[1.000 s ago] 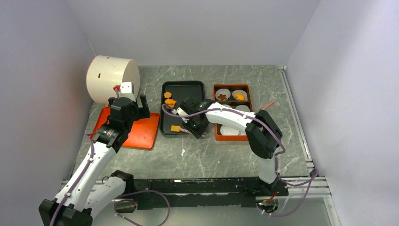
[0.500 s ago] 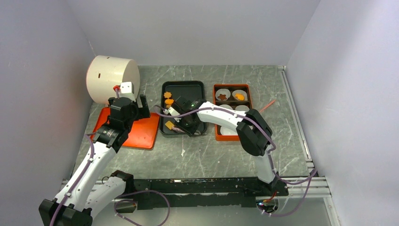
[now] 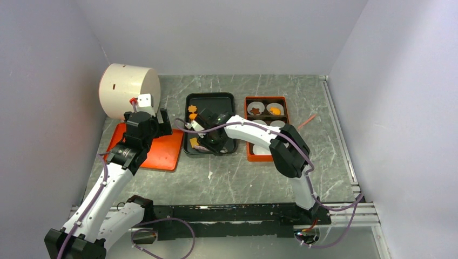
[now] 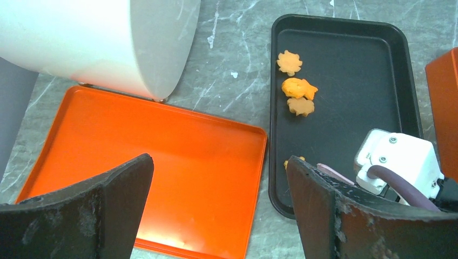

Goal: Pack the cookies

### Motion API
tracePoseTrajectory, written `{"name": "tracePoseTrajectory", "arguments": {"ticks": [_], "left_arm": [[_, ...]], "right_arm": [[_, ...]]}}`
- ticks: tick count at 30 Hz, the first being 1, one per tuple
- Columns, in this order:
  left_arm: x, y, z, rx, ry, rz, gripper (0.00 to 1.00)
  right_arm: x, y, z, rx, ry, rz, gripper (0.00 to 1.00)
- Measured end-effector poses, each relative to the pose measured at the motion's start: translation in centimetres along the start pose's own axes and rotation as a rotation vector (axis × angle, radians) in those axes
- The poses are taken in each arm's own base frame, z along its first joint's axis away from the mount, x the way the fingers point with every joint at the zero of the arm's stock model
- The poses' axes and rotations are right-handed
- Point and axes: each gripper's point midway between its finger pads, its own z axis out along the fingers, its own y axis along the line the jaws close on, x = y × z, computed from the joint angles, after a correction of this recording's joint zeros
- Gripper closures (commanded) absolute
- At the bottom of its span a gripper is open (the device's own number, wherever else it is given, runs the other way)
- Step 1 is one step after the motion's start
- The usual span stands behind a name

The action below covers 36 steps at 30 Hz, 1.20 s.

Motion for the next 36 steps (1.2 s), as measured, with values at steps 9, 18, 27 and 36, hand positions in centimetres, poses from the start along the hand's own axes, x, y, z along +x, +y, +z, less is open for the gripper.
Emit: {"name": "tracePoseTrajectory", "arguments": {"ticks": [9,18,27,36], "left_arm": [[-0.1,0.2,-0.1,-0.006,-0.006,-0.002,0.02],[-0.2,0.2,-0.1,-0.007,-0.008,-0.003,0.02],[-0.3,0.2,-0.3,-0.006,-0.014,-0.005,0.02],[-0.3,0.2,-0.3,-0.006,-0.014,-0.005,0.02]], "right_arm": [[-0.6,0.8,0.0,0.026,-0.02,0.103,0.57],[-2.0,2.4,-0.3,0.066,-0.08,0.222,0.56],[-2.0,3.5,-0.3,0.101,-0.084,0.278,0.55],[-2.3,4.3,0.3,0.107,-0.083,0.304,0.55]]}}
